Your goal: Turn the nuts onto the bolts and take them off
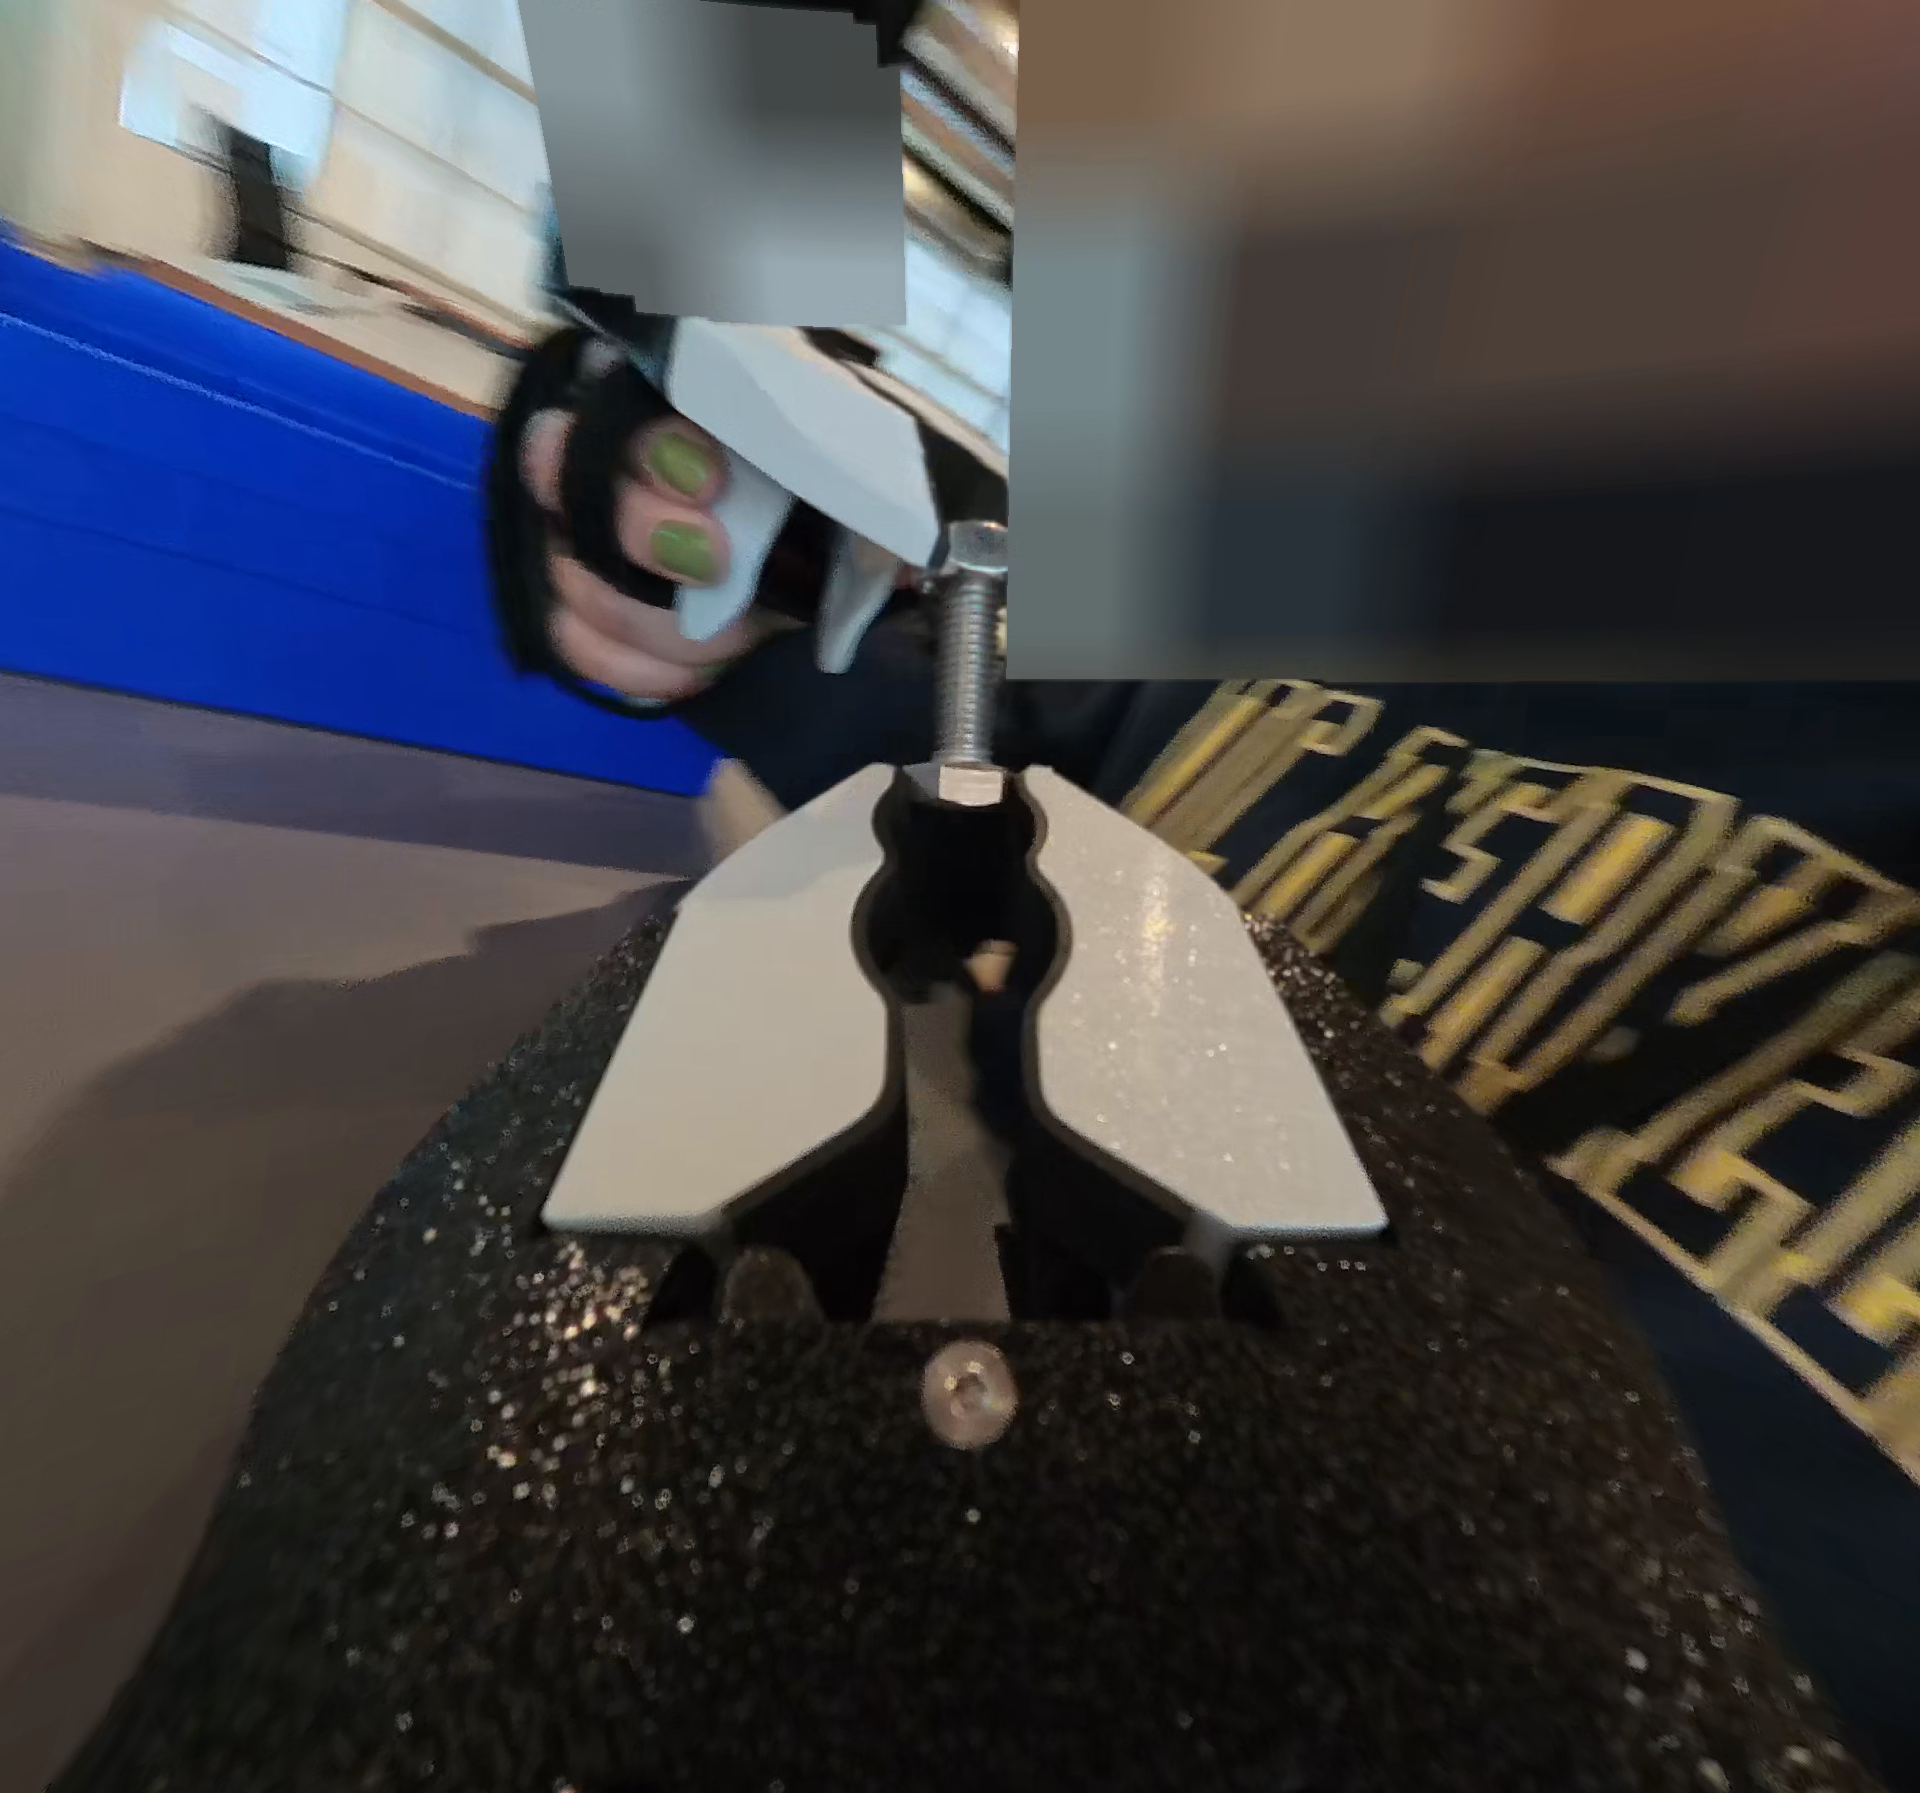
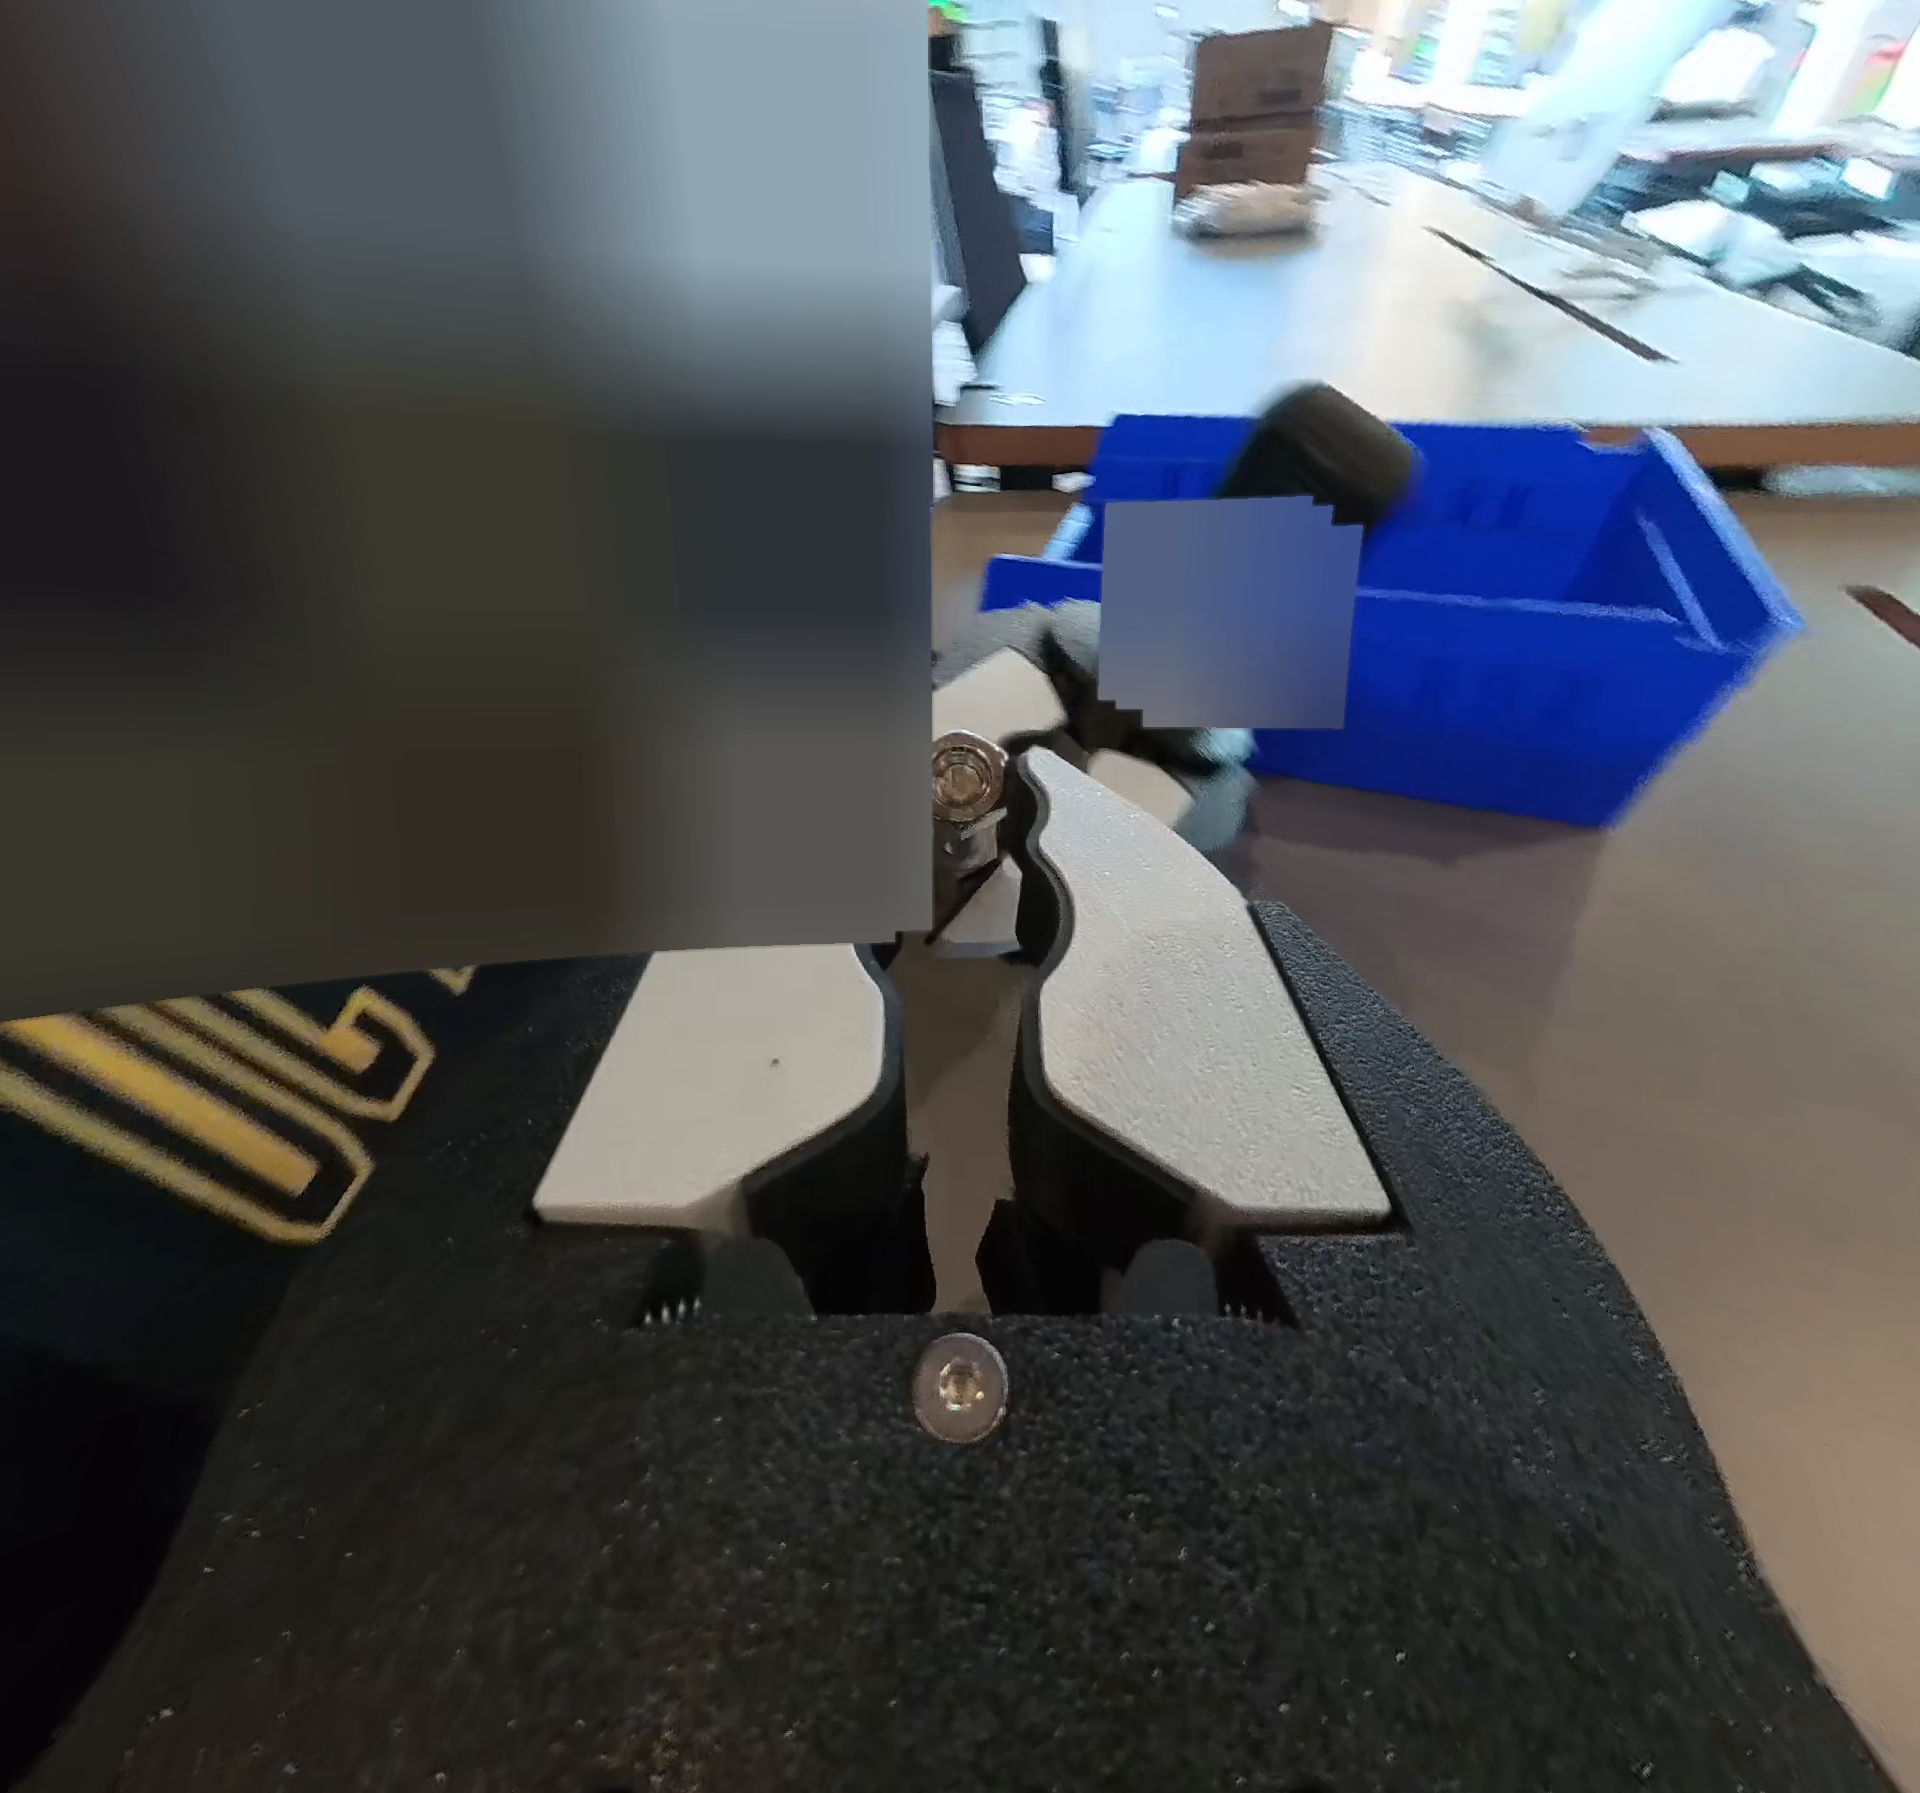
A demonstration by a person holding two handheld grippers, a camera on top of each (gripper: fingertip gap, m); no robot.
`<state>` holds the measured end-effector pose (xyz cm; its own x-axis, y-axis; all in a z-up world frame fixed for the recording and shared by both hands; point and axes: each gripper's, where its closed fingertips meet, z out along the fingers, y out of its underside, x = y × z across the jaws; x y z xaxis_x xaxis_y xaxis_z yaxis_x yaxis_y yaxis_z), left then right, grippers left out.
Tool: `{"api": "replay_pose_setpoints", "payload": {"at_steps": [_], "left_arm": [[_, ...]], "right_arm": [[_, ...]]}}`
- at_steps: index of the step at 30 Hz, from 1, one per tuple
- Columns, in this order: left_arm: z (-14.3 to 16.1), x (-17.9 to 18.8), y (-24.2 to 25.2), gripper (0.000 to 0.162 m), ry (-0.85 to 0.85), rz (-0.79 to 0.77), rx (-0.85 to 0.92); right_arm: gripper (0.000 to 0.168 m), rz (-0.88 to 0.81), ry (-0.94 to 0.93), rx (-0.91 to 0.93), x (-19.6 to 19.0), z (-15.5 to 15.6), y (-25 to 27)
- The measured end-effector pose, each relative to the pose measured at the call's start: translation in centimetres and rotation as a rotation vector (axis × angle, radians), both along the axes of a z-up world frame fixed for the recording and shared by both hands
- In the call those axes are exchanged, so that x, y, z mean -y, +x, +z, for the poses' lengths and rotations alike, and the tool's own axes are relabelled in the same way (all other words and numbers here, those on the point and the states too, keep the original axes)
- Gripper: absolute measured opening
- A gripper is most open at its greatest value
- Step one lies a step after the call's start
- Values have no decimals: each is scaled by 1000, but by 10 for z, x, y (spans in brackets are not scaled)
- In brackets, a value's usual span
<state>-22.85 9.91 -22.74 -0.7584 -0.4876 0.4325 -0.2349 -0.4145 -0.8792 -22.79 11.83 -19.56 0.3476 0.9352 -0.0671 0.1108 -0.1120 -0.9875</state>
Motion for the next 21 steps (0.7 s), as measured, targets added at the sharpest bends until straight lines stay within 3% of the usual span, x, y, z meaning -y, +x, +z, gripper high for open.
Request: {"api": "replay_pose_setpoints", "payload": {"at_steps": [15, 21], "left_arm": [[-8, -55, 26, 18, 195, 551, -16], [-10, -62, 28, 18, 315, 700, -12]], "right_arm": [[17, -618, -241, -74, -52, -5, 27], [17, -711, -296, -134, -56, -4, 31]]}}
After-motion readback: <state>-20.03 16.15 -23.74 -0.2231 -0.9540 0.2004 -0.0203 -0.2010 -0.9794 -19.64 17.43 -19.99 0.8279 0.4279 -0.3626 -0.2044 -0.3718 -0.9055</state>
